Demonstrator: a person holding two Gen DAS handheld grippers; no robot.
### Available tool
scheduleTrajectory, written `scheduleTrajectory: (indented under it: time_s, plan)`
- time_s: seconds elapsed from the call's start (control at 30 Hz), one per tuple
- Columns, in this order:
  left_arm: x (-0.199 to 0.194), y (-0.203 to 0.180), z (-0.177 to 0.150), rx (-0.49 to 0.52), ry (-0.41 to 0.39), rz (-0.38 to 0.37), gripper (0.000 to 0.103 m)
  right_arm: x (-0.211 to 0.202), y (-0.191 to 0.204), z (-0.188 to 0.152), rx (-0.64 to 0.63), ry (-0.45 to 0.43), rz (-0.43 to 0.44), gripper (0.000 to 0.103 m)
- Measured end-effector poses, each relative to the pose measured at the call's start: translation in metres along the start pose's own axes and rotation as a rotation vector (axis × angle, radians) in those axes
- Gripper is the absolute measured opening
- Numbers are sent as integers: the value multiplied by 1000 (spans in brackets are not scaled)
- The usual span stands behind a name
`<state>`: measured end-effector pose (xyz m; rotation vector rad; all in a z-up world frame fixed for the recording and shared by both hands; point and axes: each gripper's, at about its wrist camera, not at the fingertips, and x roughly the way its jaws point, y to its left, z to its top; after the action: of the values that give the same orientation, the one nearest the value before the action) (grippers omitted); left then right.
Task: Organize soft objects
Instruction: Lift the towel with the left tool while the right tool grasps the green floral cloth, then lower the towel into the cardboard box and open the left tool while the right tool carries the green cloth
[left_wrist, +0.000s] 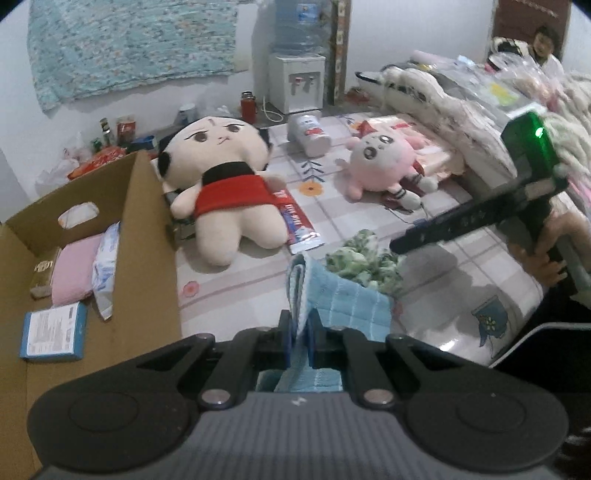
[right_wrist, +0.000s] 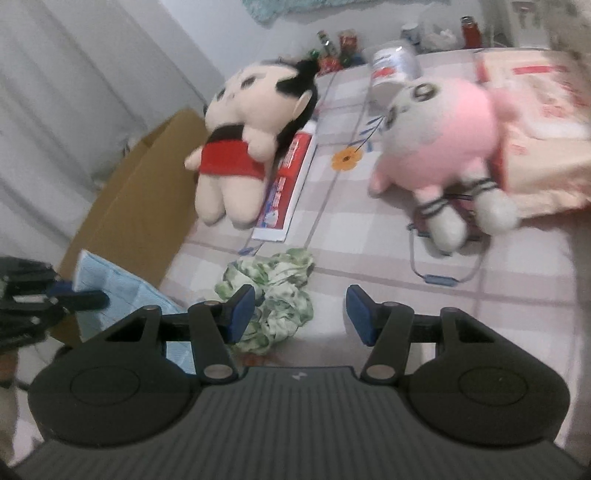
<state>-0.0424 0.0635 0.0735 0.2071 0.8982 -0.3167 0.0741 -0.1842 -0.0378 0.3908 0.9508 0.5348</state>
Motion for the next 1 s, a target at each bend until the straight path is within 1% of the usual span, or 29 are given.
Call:
scheduleTrajectory:
  time_s: [0.07, 0.13, 0.2, 0.3, 0.33, 0.37, 0.4, 0.43, 0.47, 0.5, 0.53, 0.6, 0.63, 0.7, 0.8, 0.9, 1.0]
  plan:
    - [-1, 8, -3, -29, -10, -8, 8, 11, 4, 1, -27, 42, -24, 55]
    - [-2, 12, -4, -36, -16, -12, 8, 19, 7, -1, -34, 83, -13, 54]
    - [-1, 14, -7, -35, -19, -18, 8, 22, 14, -1, -66, 86, -28, 54]
    - [0, 16, -9, -41, -24, -27, 8, 30, 19, 4, -78, 94, -31, 54]
    - [0, 16, -9, -45, -28, -30, 8, 32, 23, 5, -97, 98, -39, 52]
    - [-1, 16, -9, -48, -30, -31, 8, 35, 27, 5, -127, 101, -57, 46]
    - [-1, 15, -10, -47, -34, -30, 8, 38, 32, 5, -149, 102, -89, 21]
    - [-2, 15, -11, -44, -40, -25, 8, 40, 35, 4, -144, 99, -123, 16]
    - [-3, 13, -11, -44, -44, -21, 8, 39, 37, 3, -138, 90, -137, 13]
    - [-5, 12, -12, -41, -50, -19, 8, 38, 39, 1, -129, 75, -153, 11]
    - [-7, 10, -12, -36, -57, -17, 8, 33, 41, -2, -130, 39, -179, 11]
    - [-14, 6, -13, -22, -72, -16, 8, 16, 49, -10, -168, -74, -253, 10]
    - [-18, 3, -14, -15, -81, -11, 8, 4, 52, -13, -166, -140, -260, 10]
    - [-32, -2, -13, 4, -107, -4, 8, -16, 55, -12, -115, -197, -229, 10]
    - [-61, -5, -12, 16, -174, 15, 8, -40, 68, -10, -142, -267, -220, 10]
    - [-93, -2, -8, 20, -249, 56, 9, -59, 85, -4, -154, -305, -158, 10]
    - [-124, 8, -2, 14, -317, 105, 9, -67, 106, 5, -178, -320, -84, 10]
